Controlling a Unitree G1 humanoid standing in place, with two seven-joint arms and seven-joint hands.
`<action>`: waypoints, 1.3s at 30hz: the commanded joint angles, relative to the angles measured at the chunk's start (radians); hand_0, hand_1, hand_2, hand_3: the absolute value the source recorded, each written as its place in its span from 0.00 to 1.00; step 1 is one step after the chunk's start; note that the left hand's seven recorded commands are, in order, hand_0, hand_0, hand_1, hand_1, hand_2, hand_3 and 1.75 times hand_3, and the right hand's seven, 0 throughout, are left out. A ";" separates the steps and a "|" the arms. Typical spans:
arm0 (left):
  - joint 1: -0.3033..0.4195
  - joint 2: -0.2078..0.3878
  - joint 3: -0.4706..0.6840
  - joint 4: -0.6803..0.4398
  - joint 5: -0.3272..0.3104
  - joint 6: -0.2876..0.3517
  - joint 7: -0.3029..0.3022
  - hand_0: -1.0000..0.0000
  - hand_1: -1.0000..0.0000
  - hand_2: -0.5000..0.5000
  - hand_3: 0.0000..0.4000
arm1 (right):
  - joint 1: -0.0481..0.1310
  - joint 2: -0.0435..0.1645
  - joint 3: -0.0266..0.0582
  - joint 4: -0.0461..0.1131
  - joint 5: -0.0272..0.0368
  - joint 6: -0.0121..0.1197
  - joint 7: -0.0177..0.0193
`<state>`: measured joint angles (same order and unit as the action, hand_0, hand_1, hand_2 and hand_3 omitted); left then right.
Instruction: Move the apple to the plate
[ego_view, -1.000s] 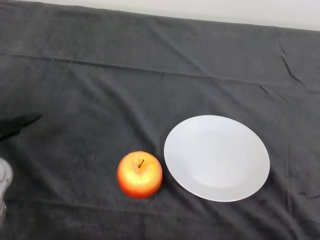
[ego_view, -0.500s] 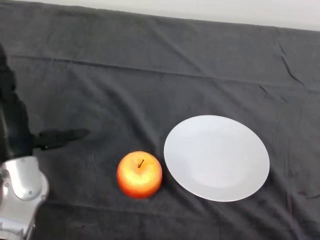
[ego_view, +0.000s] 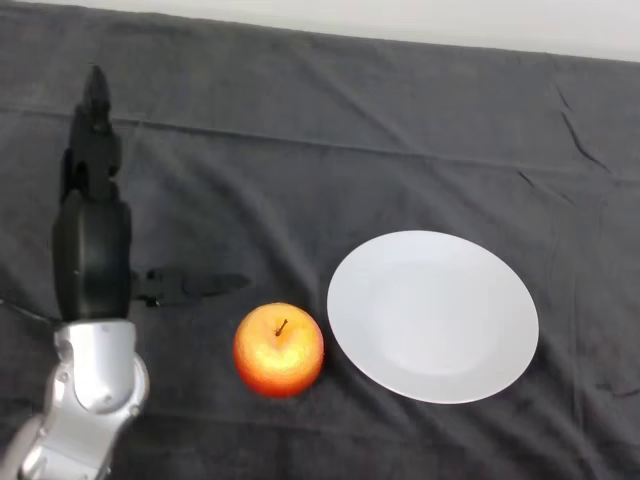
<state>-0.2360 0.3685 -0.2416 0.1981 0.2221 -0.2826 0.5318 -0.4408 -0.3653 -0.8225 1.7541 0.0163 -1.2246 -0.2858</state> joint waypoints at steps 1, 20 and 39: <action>0.033 0.000 -0.032 -0.036 0.032 0.016 -0.013 1.00 1.00 0.50 0.00 | 0.125 0.127 -0.0027 0.048 0.0029 0.026 -0.0024; 0.083 0.083 -0.174 -0.077 0.112 0.074 -0.206 1.00 1.00 0.50 0.00 | 0.125 0.127 0.0018 0.047 0.0084 0.026 -0.0012; 0.153 0.149 -0.030 -0.403 -0.055 0.184 -0.406 1.00 1.00 0.50 0.00 | 0.125 0.128 0.0056 0.046 0.0132 0.027 0.0000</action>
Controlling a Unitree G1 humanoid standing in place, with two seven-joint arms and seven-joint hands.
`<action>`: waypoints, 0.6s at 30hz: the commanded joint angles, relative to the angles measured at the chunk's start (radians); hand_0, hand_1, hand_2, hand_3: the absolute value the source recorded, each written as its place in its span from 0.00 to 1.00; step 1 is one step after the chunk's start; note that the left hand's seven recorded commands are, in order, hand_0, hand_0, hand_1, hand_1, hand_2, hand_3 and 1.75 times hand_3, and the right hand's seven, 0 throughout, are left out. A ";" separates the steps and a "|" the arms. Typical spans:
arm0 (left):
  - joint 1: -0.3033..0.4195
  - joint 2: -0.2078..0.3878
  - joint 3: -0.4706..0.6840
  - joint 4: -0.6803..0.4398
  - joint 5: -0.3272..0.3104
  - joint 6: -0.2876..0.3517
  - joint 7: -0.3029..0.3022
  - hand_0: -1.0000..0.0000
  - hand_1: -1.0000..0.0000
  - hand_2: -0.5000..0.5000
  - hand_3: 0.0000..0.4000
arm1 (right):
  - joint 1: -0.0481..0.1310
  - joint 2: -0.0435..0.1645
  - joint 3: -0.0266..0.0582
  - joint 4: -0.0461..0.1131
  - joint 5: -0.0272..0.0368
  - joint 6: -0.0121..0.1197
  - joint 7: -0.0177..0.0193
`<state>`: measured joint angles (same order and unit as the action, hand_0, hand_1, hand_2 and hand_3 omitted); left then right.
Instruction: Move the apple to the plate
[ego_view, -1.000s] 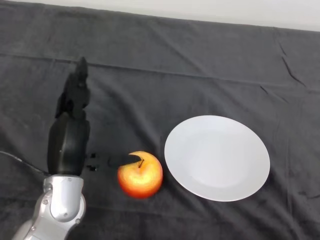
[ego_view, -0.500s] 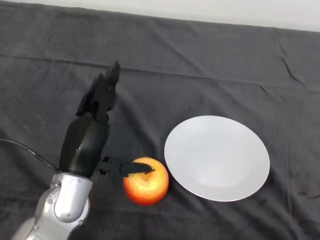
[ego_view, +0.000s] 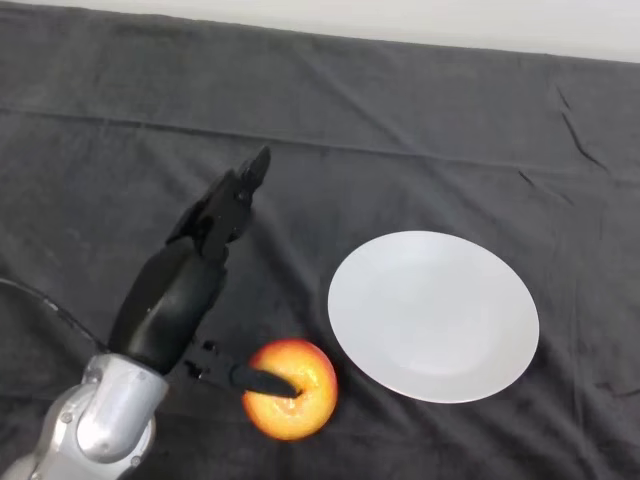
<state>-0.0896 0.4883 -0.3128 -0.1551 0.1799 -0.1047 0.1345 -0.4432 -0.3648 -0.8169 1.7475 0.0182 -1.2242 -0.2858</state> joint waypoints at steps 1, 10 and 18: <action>0.011 0.025 0.051 -0.060 -0.026 0.004 -0.009 1.00 1.00 0.50 0.00 | 0.127 0.128 0.0002 0.053 0.0116 0.027 0.0000; 0.040 -0.028 0.080 -0.058 -0.070 -0.059 0.020 1.00 1.00 0.50 0.00 | 0.127 0.128 0.0020 0.052 0.0138 0.027 0.0005; 0.034 -0.056 0.026 0.052 -0.022 -0.123 0.037 1.00 1.00 0.50 0.00 | 0.127 0.128 0.0034 0.052 0.0157 0.027 0.0009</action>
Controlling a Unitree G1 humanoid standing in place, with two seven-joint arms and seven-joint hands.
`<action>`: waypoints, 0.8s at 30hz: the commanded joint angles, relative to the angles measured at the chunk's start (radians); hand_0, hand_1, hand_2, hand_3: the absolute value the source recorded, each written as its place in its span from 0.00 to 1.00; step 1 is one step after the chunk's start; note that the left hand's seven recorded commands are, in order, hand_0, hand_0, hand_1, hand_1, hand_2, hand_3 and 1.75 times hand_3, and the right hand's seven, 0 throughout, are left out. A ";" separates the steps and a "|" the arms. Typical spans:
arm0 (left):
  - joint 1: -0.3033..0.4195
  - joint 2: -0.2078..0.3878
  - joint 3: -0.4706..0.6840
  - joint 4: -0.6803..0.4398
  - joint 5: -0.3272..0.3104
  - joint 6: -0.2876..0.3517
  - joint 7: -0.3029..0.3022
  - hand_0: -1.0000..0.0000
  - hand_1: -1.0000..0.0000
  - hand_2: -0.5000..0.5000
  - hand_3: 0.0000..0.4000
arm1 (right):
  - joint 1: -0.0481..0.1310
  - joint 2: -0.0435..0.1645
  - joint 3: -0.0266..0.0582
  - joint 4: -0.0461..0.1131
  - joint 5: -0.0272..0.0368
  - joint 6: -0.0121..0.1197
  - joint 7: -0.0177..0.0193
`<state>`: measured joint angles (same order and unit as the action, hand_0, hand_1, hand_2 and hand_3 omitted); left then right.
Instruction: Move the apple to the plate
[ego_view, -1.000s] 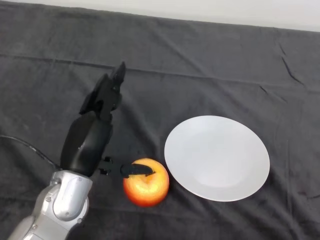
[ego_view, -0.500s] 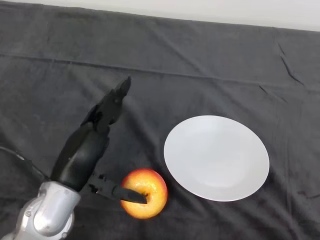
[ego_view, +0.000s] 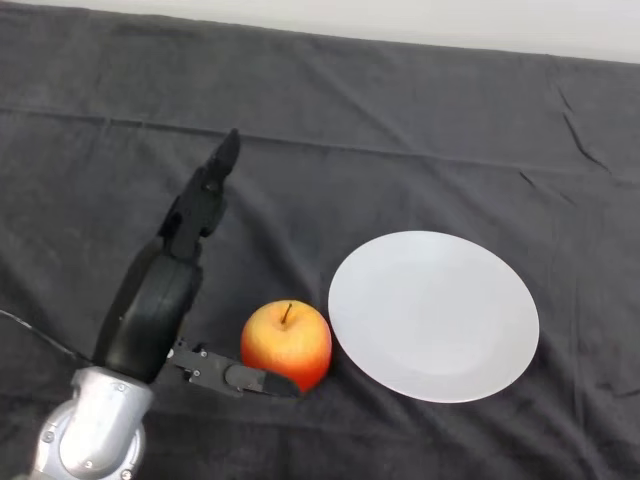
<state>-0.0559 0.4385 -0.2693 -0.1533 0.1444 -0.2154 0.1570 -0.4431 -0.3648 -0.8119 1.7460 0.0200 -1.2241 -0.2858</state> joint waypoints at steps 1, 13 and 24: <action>-0.003 -0.007 -0.024 0.062 0.020 -0.014 0.013 1.00 1.00 0.50 0.00 | 0.127 0.128 -0.0014 0.054 0.0141 0.027 0.0010; -0.055 -0.009 -0.102 0.217 0.107 -0.018 -0.005 1.00 1.00 0.50 0.00 | 0.127 0.128 0.0004 0.054 0.0164 0.027 0.0016; -0.111 -0.033 -0.152 0.353 0.169 -0.014 0.019 0.00 0.18 0.41 1.00 | 0.127 0.128 0.0015 0.054 0.0179 0.027 0.0020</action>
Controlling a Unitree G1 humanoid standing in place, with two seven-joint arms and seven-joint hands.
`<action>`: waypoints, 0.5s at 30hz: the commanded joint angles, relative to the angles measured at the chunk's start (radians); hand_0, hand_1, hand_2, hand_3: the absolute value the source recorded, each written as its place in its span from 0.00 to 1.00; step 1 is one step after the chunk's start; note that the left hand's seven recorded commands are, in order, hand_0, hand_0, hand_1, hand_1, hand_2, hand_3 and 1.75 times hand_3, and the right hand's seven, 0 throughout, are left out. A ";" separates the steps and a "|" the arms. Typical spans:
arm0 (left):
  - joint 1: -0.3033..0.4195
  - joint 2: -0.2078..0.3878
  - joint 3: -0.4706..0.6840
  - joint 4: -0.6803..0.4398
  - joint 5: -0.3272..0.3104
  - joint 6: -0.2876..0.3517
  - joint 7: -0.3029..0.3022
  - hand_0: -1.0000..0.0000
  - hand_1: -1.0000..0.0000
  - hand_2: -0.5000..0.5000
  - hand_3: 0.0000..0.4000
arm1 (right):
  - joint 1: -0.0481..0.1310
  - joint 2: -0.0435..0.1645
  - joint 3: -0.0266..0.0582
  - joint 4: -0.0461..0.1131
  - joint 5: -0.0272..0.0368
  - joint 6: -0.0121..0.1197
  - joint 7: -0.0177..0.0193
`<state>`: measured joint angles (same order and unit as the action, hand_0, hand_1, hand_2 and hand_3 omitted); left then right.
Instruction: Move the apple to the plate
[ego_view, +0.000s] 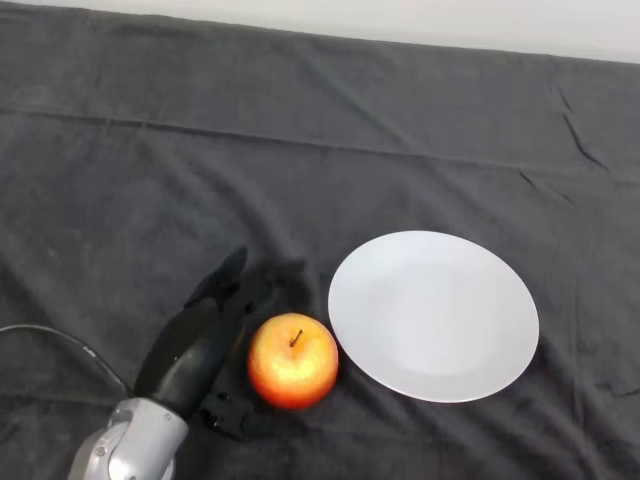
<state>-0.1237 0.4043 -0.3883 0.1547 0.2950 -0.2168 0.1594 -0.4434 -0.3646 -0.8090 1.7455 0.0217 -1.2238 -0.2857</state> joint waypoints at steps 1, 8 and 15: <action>-0.045 -0.001 -0.036 0.051 0.021 -0.011 0.019 0.00 0.00 0.50 1.00 | 0.127 0.128 -0.0013 0.055 0.0163 0.026 0.0019; -0.063 -0.004 -0.039 0.078 0.018 -0.009 0.027 0.00 0.00 0.50 1.00 | 0.127 0.128 -0.0008 0.055 0.0171 0.026 0.0021; -0.075 -0.001 -0.022 0.046 0.000 0.018 0.022 0.00 0.00 0.50 1.00 | 0.127 0.128 -0.0004 0.056 0.0178 0.026 0.0023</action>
<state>-0.1504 0.3998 -0.3888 0.1832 0.2977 -0.2067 0.1756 -0.4444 -0.3642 -0.8088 1.7454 0.0218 -1.2238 -0.2855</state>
